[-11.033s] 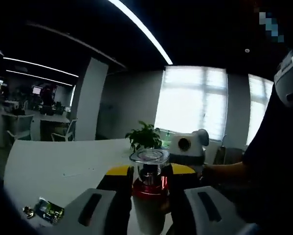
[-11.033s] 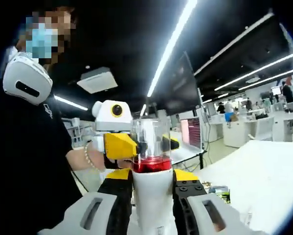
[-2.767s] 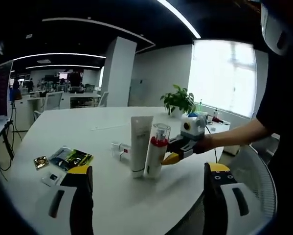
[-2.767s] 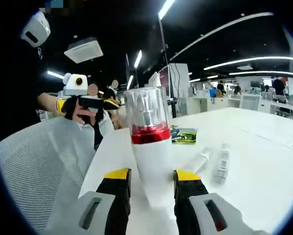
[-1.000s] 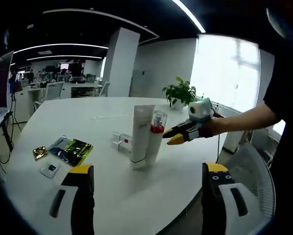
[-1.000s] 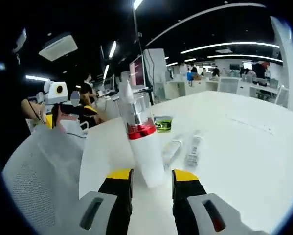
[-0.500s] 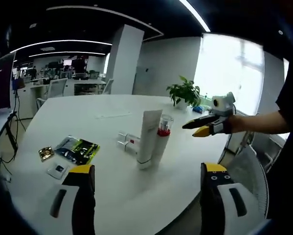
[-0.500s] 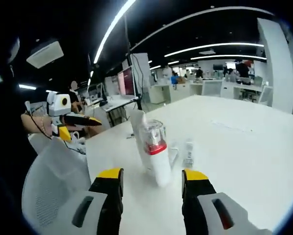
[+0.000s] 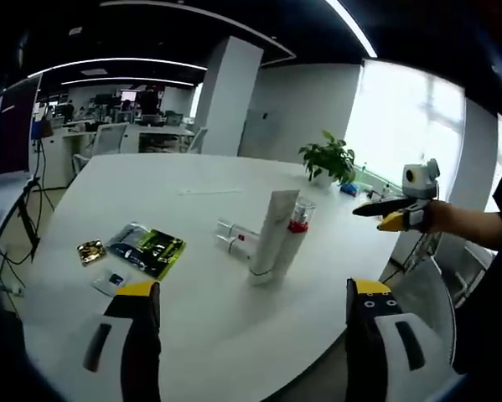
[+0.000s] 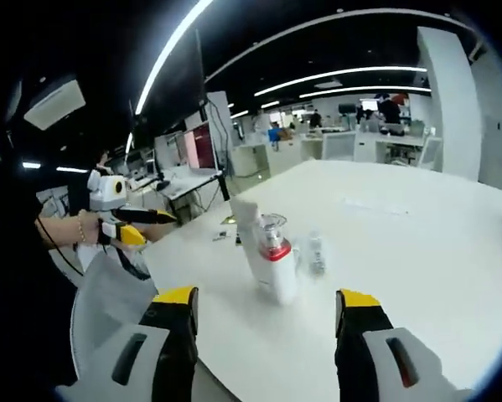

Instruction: Arrange the skincare products in the storage area until every visible bottle or jar stands upright without overlapping.

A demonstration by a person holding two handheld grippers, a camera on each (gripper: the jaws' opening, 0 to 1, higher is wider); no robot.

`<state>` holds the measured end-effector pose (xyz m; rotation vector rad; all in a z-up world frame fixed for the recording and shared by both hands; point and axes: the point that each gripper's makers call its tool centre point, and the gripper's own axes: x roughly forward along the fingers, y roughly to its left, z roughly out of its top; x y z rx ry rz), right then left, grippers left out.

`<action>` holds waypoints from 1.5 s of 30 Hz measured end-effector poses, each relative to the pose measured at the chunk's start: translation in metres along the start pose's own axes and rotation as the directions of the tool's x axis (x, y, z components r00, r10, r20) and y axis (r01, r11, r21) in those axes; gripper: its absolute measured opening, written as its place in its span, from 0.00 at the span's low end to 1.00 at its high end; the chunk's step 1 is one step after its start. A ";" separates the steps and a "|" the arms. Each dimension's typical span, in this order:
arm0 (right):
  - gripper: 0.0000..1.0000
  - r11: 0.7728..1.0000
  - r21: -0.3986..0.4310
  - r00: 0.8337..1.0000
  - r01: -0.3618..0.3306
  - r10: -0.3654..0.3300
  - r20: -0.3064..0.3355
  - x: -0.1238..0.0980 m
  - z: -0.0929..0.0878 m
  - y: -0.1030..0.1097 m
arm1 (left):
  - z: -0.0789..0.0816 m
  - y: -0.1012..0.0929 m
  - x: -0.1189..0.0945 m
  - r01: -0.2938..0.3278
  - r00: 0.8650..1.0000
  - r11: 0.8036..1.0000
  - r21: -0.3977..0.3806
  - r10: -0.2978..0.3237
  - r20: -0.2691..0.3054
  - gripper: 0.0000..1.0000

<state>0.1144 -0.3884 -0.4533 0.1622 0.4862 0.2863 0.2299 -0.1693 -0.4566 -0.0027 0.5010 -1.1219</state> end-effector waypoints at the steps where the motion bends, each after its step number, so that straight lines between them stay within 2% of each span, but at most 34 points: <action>1: 0.72 1.000 0.013 1.000 0.004 -0.004 0.002 -0.002 -0.003 0.001 | -0.001 0.000 0.000 0.000 1.000 1.000 -0.005 0.000 -0.002 0.87; 4: 0.74 0.996 0.088 1.000 0.023 -0.024 0.015 -0.008 -0.017 -0.001 | -0.001 0.000 -0.001 -0.002 1.000 1.000 -0.019 0.002 0.002 0.90; 6: 0.77 0.991 0.131 1.000 0.027 -0.027 -0.004 -0.011 -0.027 -0.002 | -0.002 -0.001 -0.001 -0.003 1.000 1.000 -0.023 0.003 -0.003 0.91; 10: 0.83 0.990 0.138 0.999 0.037 -0.034 -0.025 -0.013 -0.037 -0.005 | -0.001 -0.002 -0.002 0.001 1.000 1.000 -0.020 -0.001 -0.004 0.94; 12: 0.88 0.987 0.156 0.999 0.037 -0.034 -0.023 -0.013 -0.036 -0.006 | 0.002 -0.002 -0.003 -0.002 1.000 1.000 -0.018 0.002 0.000 0.96; 14: 0.89 0.988 0.152 0.999 0.042 -0.040 -0.012 -0.013 -0.032 -0.008 | 0.005 0.003 -0.003 -0.036 0.999 0.999 -0.023 0.036 0.012 0.99; 24: 0.88 0.988 0.152 0.999 0.037 -0.030 -0.045 -0.003 -0.028 -0.017 | 0.004 0.001 -0.002 -0.022 1.000 1.000 0.000 0.022 0.000 0.99; 27: 0.87 0.988 0.146 0.996 0.048 -0.037 -0.077 0.002 -0.029 -0.021 | -0.001 0.000 -0.002 -0.020 1.000 1.000 -0.008 0.020 -0.012 0.99; 30: 0.80 0.989 0.119 0.989 0.089 -0.073 -0.132 0.006 -0.033 -0.037 | -0.003 -0.001 -0.002 -0.019 1.000 1.000 -0.012 0.019 -0.022 0.98; 34: 0.72 0.986 0.125 0.985 0.112 -0.093 -0.144 0.016 -0.024 -0.051 | -0.003 0.002 -0.002 -0.031 0.999 0.999 -0.024 0.030 -0.024 0.98; 37: 0.67 0.987 0.098 0.975 0.129 -0.108 -0.197 0.028 -0.022 -0.069 | -0.004 0.005 0.000 -0.031 0.999 0.999 -0.027 0.030 -0.028 0.97; 45: 0.62 0.993 0.065 0.955 0.102 -0.080 -0.285 0.075 -0.018 -0.084 | -0.009 0.004 0.009 -0.020 0.999 0.999 -0.036 0.018 -0.047 0.97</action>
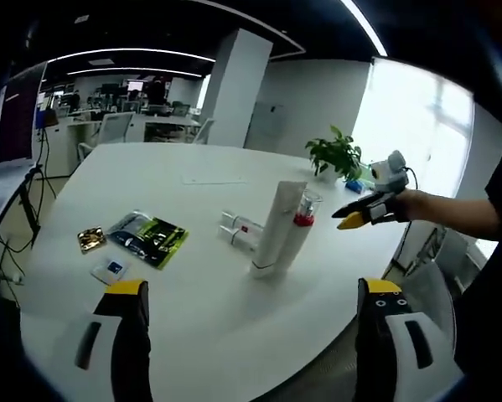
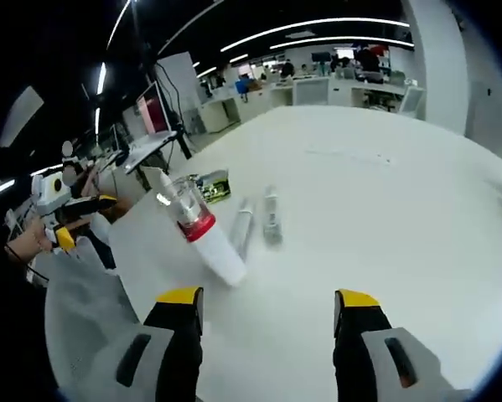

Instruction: Arrange the skincare products in the storage area until every visible bottle or jar stands upright without overlapping.

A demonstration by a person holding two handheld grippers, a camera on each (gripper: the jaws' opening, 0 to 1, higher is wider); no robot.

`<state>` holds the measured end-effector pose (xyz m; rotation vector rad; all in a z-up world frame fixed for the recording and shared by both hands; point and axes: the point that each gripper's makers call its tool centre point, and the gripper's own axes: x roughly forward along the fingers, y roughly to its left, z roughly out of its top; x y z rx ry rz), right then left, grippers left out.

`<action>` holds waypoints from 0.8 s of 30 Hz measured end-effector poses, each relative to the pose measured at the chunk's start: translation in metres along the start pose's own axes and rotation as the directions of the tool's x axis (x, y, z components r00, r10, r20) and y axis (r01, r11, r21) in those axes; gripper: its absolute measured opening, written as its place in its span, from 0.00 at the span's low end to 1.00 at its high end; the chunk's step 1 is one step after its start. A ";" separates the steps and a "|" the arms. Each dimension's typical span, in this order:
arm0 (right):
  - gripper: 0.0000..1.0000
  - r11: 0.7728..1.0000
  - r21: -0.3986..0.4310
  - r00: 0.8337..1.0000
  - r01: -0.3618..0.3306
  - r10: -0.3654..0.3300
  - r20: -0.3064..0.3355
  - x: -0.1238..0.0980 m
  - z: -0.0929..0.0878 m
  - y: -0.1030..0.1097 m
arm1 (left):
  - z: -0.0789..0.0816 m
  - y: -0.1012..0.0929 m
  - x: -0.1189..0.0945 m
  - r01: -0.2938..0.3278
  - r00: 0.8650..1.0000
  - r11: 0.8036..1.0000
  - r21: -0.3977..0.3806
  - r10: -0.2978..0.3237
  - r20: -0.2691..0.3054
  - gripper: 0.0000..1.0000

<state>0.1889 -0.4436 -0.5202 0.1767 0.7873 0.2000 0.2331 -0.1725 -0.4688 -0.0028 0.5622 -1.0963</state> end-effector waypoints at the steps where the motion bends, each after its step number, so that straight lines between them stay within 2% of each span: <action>1: 0.60 1.000 -0.002 1.000 -0.003 0.003 -0.004 0.004 0.002 -0.001 | 0.000 -0.001 0.000 0.000 1.000 1.000 0.001 0.000 -0.003 0.97; 9: 0.53 0.998 -0.054 0.999 -0.019 0.017 -0.039 0.040 0.019 -0.003 | -0.002 0.008 0.001 -0.011 1.000 1.000 -0.019 0.011 -0.010 0.94; 14: 0.33 0.996 -0.093 0.998 -0.007 0.001 -0.068 0.059 0.029 -0.008 | -0.003 0.013 0.003 -0.025 1.000 0.999 -0.031 0.025 -0.003 0.91; 20: 0.34 0.999 -0.044 0.994 -0.032 0.027 -0.105 0.085 0.037 -0.004 | -0.004 0.011 0.006 -0.020 1.000 0.999 -0.044 0.019 -0.007 0.90; 23: 0.33 0.999 -0.045 0.994 -0.030 0.025 -0.110 0.100 0.047 -0.007 | -0.005 0.010 0.007 -0.017 1.000 0.998 -0.056 0.017 -0.011 0.90; 24: 0.33 0.998 -0.055 0.992 -0.042 0.035 -0.120 0.105 0.049 -0.002 | -0.005 0.011 0.008 -0.017 1.000 0.998 -0.062 0.017 -0.008 0.90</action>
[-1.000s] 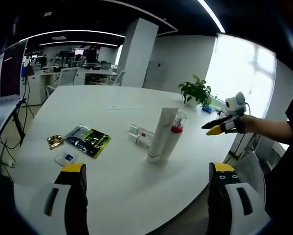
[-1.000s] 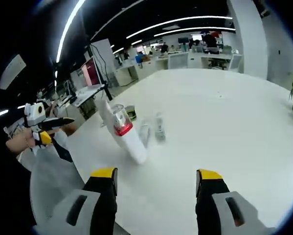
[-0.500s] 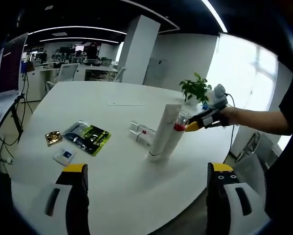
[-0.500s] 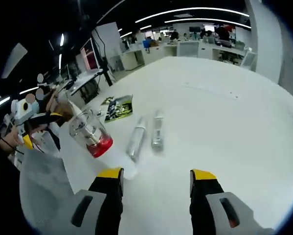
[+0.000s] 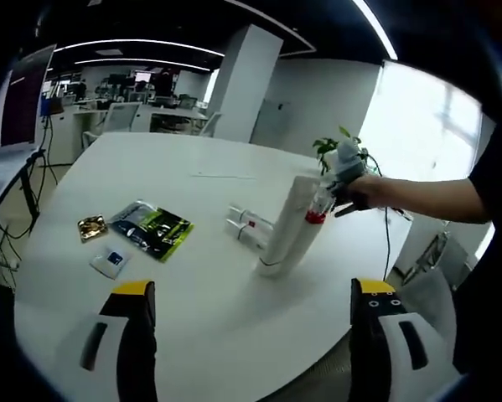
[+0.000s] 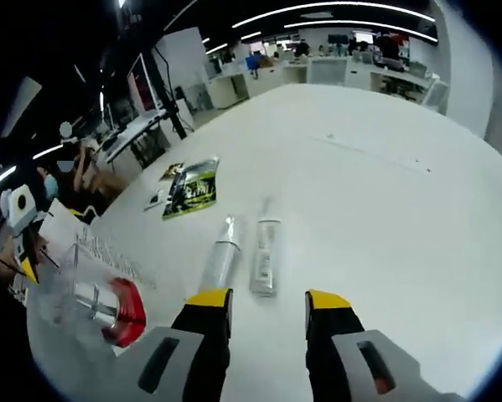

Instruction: Arrange the skincare products in the storage area until every visible bottle or jar stands upright without overlapping.

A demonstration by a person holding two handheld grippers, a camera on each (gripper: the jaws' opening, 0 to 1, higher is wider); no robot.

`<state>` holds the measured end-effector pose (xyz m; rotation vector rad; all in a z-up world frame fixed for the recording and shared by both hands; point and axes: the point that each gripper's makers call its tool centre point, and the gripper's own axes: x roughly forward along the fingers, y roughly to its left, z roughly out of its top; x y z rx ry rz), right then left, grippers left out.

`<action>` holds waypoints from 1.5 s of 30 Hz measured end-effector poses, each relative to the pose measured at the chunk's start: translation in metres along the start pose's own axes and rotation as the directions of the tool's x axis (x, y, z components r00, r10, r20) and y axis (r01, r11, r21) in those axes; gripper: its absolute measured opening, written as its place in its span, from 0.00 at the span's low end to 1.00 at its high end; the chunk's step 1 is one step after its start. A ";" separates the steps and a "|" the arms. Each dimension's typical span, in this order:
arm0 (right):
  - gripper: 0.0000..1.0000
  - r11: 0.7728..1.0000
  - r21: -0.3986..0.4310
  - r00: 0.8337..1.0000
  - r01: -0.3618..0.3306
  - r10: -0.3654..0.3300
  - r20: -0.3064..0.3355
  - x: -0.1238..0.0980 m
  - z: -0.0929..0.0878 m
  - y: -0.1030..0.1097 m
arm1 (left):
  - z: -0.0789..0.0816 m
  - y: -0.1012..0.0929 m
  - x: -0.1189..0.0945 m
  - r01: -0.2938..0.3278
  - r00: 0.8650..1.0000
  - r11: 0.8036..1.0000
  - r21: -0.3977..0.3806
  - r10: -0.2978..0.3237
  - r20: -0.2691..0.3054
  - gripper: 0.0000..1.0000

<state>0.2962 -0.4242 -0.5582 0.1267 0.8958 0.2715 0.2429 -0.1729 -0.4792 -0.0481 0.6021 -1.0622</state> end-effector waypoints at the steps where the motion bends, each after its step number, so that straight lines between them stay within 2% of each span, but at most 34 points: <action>1: 0.33 1.000 -0.004 1.000 -0.004 0.004 -0.004 0.002 0.001 0.001 | 0.000 0.000 0.001 0.000 1.000 1.000 -0.003 0.000 0.000 0.89; 4: 0.32 0.999 -0.050 0.999 0.005 -0.008 -0.048 0.018 0.002 0.001 | -0.001 0.000 0.002 -0.002 1.000 1.000 -0.006 0.002 -0.005 0.89; 9: 0.26 0.999 -0.050 0.995 -0.002 -0.003 -0.101 0.041 0.000 0.007 | -0.003 0.002 0.005 0.004 1.000 1.000 -0.011 -0.004 -0.019 0.88; 15: 0.26 0.993 -0.116 0.986 0.013 -0.032 -0.163 0.051 -0.001 0.011 | -0.001 0.007 0.007 -0.001 1.000 1.000 -0.021 0.000 -0.020 0.88; 19: 0.21 0.974 -0.226 0.974 0.018 -0.068 -0.218 0.056 -0.006 0.006 | 0.000 0.010 0.008 0.001 1.000 1.000 -0.023 -0.001 -0.022 0.87; 22: 0.22 0.975 -0.222 0.972 0.001 -0.053 -0.230 0.063 0.001 0.008 | 0.000 0.009 0.009 0.005 1.000 1.000 -0.021 -0.006 -0.024 0.87; 23: 0.21 0.970 -0.245 0.967 -0.003 -0.060 -0.249 0.064 0.000 0.008 | 0.000 0.009 0.009 0.005 1.000 1.000 -0.021 -0.006 -0.025 0.87; 24: 0.21 0.965 -0.264 0.962 -0.006 -0.066 -0.265 0.074 0.003 0.002 | 0.000 0.009 0.009 0.006 1.000 1.000 -0.021 -0.006 -0.026 0.87; 25: 0.21 0.955 -0.295 0.954 -0.007 -0.082 -0.288 0.075 0.001 -0.003 | -0.001 0.010 0.009 0.006 1.000 1.000 -0.022 -0.006 -0.027 0.86; 26: 0.21 0.956 -0.293 0.951 -0.019 -0.073 -0.300 0.073 0.000 -0.002 | -0.001 0.010 0.009 0.006 1.000 1.000 -0.023 -0.007 -0.027 0.86; 27: 0.20 0.952 -0.303 0.951 -0.037 -0.061 -0.305 0.075 -0.001 -0.001 | -0.001 0.011 0.009 0.006 1.000 1.000 -0.024 -0.007 -0.027 0.86; 28: 0.15 0.943 -0.334 0.951 -0.003 -0.100 -0.293 0.078 0.001 -0.009 | -0.002 0.011 0.008 0.005 1.000 1.000 -0.026 -0.006 -0.028 0.86; 29: 0.15 0.940 -0.339 0.948 -0.036 -0.075 -0.310 0.078 -0.001 -0.005 | -0.002 0.011 0.008 0.003 1.000 1.000 -0.027 -0.004 -0.029 0.86; 30: 0.15 0.939 -0.344 0.948 -0.027 -0.086 -0.308 0.075 -0.004 -0.008 | -0.002 0.011 0.008 0.003 1.000 1.000 -0.027 -0.004 -0.029 0.86; 31: 0.14 0.925 -0.377 0.950 -0.040 -0.082 -0.302 0.075 -0.004 -0.009 | -0.002 0.011 0.007 0.003 1.000 0.999 -0.032 -0.004 -0.026 0.85; 32: 0.14 0.926 -0.376 0.951 -0.038 -0.082 -0.297 0.076 -0.003 -0.011 | -0.002 0.012 0.007 0.003 1.000 0.999 -0.037 -0.003 -0.024 0.85; 34: 0.13 0.952 -0.305 0.956 -0.023 -0.068 -0.284 0.074 -0.006 -0.012 | -0.002 0.013 0.007 0.000 1.000 0.999 -0.043 -0.001 -0.021 0.85; 38: 0.12 0.974 -0.226 0.969 -0.024 -0.033 -0.247 0.074 -0.005 -0.011 | -0.002 0.012 0.007 -0.002 1.000 0.999 -0.040 0.001 -0.025 0.84; 40: 0.12 0.991 -0.133 0.977 -0.029 0.000 -0.211 0.077 -0.002 -0.011 | 0.000 0.011 0.006 -0.001 1.000 0.999 -0.035 0.000 -0.022 0.84; 41: 0.12 0.997 -0.058 0.983 -0.043 0.032 -0.181 0.077 -0.001 -0.012 | 0.001 0.010 0.006 0.000 1.000 0.999 -0.033 0.000 -0.021 0.84; 43: 0.12 0.996 0.065 0.988 -0.066 0.074 -0.139 0.066 -0.009 -0.005 | 0.003 0.009 0.005 0.002 1.000 1.000 -0.028 -0.003 -0.018 0.84; 45: 0.12 0.989 0.125 0.993 -0.074 0.085 -0.085 0.058 -0.007 -0.007 | 0.005 0.009 0.004 0.002 1.000 1.000 -0.021 -0.002 -0.016 0.84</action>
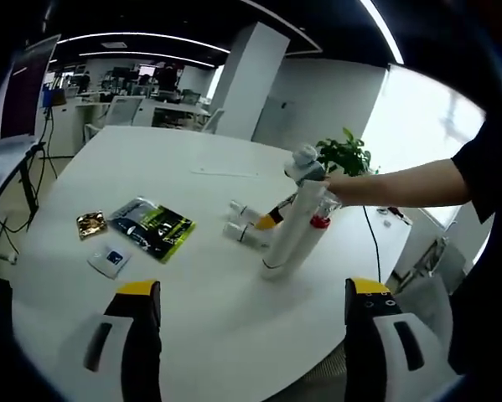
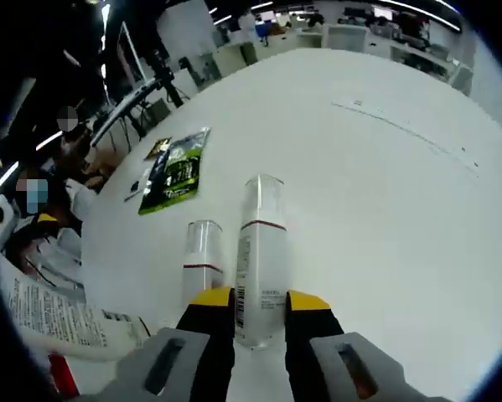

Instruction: Arrange the skincare products in the storage area until every visible bottle or jar stands upright without overlapping.

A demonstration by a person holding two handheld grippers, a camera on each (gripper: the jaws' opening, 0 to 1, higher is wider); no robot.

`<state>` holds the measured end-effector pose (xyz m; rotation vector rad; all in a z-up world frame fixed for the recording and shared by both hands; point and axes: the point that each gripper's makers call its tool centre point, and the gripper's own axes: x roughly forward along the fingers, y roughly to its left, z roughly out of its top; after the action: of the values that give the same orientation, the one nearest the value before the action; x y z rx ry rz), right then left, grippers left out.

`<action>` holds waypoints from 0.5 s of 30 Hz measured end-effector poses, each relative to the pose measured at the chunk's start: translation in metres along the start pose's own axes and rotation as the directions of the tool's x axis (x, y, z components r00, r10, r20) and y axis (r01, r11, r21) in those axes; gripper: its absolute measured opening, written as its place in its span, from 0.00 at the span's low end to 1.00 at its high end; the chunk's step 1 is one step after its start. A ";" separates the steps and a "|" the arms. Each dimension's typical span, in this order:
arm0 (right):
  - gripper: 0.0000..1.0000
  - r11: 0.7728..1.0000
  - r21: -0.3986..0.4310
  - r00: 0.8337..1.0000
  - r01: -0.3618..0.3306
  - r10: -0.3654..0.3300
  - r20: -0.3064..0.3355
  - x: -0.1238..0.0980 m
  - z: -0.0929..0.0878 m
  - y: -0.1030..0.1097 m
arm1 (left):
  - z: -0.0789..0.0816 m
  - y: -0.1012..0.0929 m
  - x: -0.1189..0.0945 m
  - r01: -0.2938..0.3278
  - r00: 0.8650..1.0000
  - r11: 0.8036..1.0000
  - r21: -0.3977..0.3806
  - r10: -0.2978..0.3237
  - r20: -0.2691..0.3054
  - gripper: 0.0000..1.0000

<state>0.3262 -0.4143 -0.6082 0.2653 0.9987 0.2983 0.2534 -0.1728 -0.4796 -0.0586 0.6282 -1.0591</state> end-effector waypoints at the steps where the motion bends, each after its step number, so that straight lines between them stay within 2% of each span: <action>1: 0.12 0.999 0.046 0.999 -0.023 0.021 0.040 -0.006 0.001 0.001 | 0.001 0.000 -0.001 0.001 1.000 1.000 0.002 -0.001 0.003 0.84; 4: 0.12 0.987 0.146 0.989 -0.069 0.049 0.139 -0.024 0.005 0.000 | 0.005 -0.004 -0.001 0.008 1.000 1.000 0.002 -0.008 0.012 0.84; 7: 0.12 0.971 0.206 0.969 -0.119 0.069 0.236 -0.050 0.009 0.003 | 0.009 -0.009 0.001 0.024 0.999 1.000 0.000 -0.024 0.024 0.84; 9: 0.12 0.956 0.234 0.944 -0.175 0.096 0.315 -0.076 0.011 0.012 | 0.015 -0.017 0.001 0.040 0.999 0.999 0.005 -0.040 0.033 0.84; 11: 0.12 0.946 0.236 0.920 -0.223 0.124 0.371 -0.092 0.014 0.013 | 0.019 -0.022 0.001 0.058 0.997 0.998 0.011 -0.058 0.042 0.84; 15: 0.12 0.937 0.219 0.893 -0.272 0.161 0.420 -0.127 0.007 0.023 | 0.025 -0.036 0.000 0.110 0.992 0.994 0.015 -0.111 0.057 0.86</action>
<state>0.2651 -0.4400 -0.4966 0.6683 0.6021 0.2954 0.2377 -0.1973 -0.4472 -0.1142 0.5712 -1.1639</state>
